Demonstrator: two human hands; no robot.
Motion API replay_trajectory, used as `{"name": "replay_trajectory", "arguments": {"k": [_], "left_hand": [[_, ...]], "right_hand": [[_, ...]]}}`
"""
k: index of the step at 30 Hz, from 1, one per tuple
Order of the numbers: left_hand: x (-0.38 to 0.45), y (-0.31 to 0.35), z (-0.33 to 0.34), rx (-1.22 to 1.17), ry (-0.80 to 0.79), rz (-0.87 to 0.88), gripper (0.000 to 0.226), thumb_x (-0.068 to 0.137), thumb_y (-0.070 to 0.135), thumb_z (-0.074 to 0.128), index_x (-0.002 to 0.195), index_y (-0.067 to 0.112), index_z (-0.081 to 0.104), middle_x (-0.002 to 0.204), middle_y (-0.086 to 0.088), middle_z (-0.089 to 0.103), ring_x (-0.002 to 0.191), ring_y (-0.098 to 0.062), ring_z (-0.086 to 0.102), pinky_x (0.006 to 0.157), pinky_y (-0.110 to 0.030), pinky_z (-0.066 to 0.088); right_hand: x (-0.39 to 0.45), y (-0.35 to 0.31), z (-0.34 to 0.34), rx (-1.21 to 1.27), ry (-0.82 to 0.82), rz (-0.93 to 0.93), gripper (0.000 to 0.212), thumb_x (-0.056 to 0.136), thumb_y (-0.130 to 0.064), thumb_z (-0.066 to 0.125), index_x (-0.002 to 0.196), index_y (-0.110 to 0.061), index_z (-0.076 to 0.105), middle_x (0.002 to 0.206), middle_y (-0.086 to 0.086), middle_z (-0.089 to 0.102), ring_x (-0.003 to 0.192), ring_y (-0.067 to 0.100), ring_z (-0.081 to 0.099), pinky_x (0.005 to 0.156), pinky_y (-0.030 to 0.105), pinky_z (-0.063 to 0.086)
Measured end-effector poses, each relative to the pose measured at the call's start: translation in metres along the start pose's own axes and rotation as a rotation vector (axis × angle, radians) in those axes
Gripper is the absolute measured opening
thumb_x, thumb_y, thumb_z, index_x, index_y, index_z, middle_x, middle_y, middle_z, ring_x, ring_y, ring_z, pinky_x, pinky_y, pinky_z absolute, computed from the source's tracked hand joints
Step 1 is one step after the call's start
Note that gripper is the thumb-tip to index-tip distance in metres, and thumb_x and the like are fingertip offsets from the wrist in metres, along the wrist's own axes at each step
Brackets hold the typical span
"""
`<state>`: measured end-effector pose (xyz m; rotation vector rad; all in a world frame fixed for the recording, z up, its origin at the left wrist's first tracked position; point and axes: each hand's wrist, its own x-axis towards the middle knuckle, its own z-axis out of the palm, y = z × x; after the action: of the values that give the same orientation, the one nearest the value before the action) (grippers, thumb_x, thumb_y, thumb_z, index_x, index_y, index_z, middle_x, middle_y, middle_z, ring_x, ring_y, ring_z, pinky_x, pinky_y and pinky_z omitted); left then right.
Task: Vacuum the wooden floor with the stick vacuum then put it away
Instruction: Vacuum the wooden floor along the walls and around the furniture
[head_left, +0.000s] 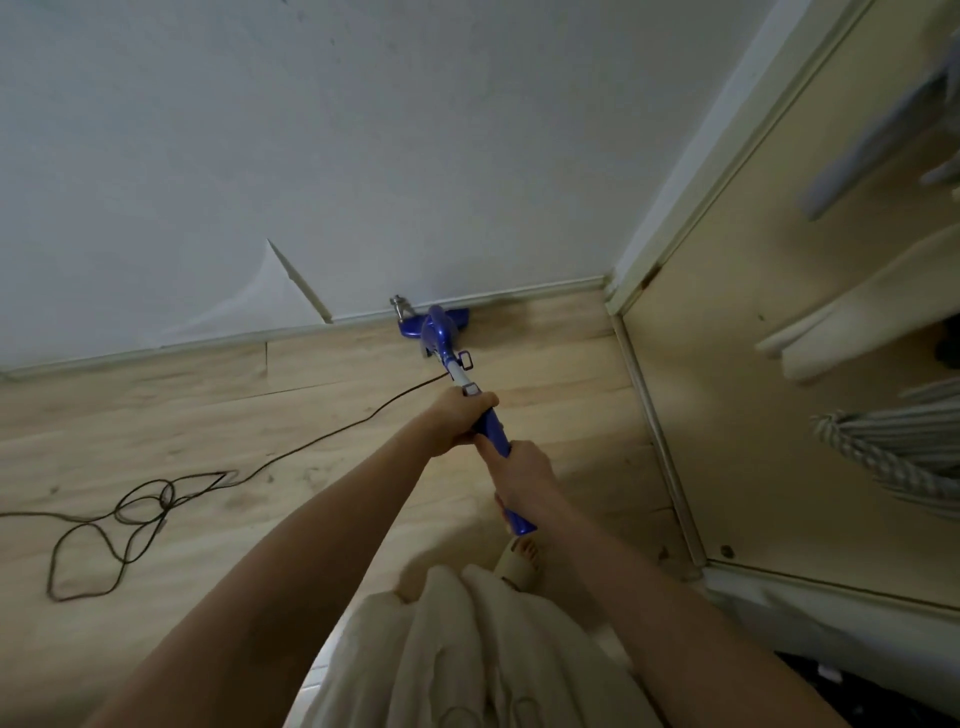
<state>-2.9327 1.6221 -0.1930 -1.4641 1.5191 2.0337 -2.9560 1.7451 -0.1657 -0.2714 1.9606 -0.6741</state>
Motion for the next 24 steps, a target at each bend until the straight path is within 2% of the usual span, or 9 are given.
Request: {"name": "replay_trajectory", "arguments": {"k": [3,7,10,13,16,20,24], "left_hand": [[0.001,0.006,0.004,-0.073,0.008,0.028,0.01,0.096,0.015,0.054,0.094,0.005,0.051,0.083,-0.015,0.059,0.073,-0.023,0.06,0.082,-0.038,0.054],[-0.005,0.005,0.005,-0.145,0.005,0.041,0.013,0.096,0.017,0.054,0.1,0.004,0.05,0.078,-0.012,0.058,0.069,-0.02,0.058,0.086,-0.041,0.053],[-0.005,0.004,0.008,-0.174,0.036,0.025,0.018,0.096,0.017,0.055,0.107,0.004,0.05,0.08,-0.012,0.057,0.07,-0.02,0.057,0.076,-0.036,0.055],[-0.003,0.005,0.012,-0.201,0.098,0.009,0.022,0.096,0.015,0.054,0.113,0.002,0.049,0.08,-0.012,0.056,0.07,-0.02,0.057,0.066,-0.03,0.053],[-0.001,0.004,0.01,-0.182,0.072,-0.033,0.023,0.095,0.015,0.055,0.113,0.002,0.049,0.083,-0.013,0.058,0.071,-0.02,0.059,0.064,-0.03,0.053],[0.001,0.0,0.005,-0.11,0.054,-0.084,0.028,0.094,0.016,0.058,0.116,0.001,0.049,0.087,-0.014,0.06,0.074,-0.021,0.061,0.068,-0.031,0.055],[0.001,0.001,0.008,-0.033,0.028,-0.045,0.029,0.091,0.018,0.065,0.11,0.001,0.051,0.087,-0.014,0.061,0.073,-0.022,0.062,0.067,-0.031,0.056]], "right_hand": [[0.0,-0.005,-0.007,0.025,0.0,-0.014,0.04,0.098,-0.049,0.046,0.093,-0.01,0.05,0.067,0.003,0.055,0.043,0.012,0.052,0.042,0.022,0.042],[-0.001,-0.01,-0.012,0.021,-0.036,-0.037,0.039,0.098,-0.049,0.047,0.083,-0.012,0.046,0.063,0.002,0.054,0.039,0.013,0.052,0.041,0.022,0.042],[0.003,-0.007,-0.011,-0.011,-0.045,-0.033,0.038,0.099,-0.049,0.046,0.09,-0.012,0.047,0.066,0.002,0.055,0.043,0.013,0.052,0.043,0.023,0.043],[0.008,-0.004,-0.01,0.024,-0.056,-0.045,0.035,0.099,-0.046,0.046,0.088,-0.013,0.047,0.066,0.002,0.055,0.044,0.013,0.052,0.043,0.022,0.044],[0.011,0.001,-0.009,0.053,-0.07,-0.056,0.034,0.099,-0.046,0.047,0.087,-0.014,0.047,0.066,0.003,0.055,0.043,0.014,0.052,0.041,0.023,0.044],[0.012,0.011,-0.003,0.061,-0.103,-0.073,0.039,0.098,-0.046,0.05,0.101,-0.007,0.051,0.062,0.004,0.055,0.032,0.007,0.05,0.038,0.019,0.042],[0.008,0.017,0.0,0.178,-0.08,-0.064,0.039,0.098,-0.044,0.051,0.091,-0.006,0.052,0.056,0.005,0.053,0.029,0.007,0.049,0.038,0.02,0.044]]}}
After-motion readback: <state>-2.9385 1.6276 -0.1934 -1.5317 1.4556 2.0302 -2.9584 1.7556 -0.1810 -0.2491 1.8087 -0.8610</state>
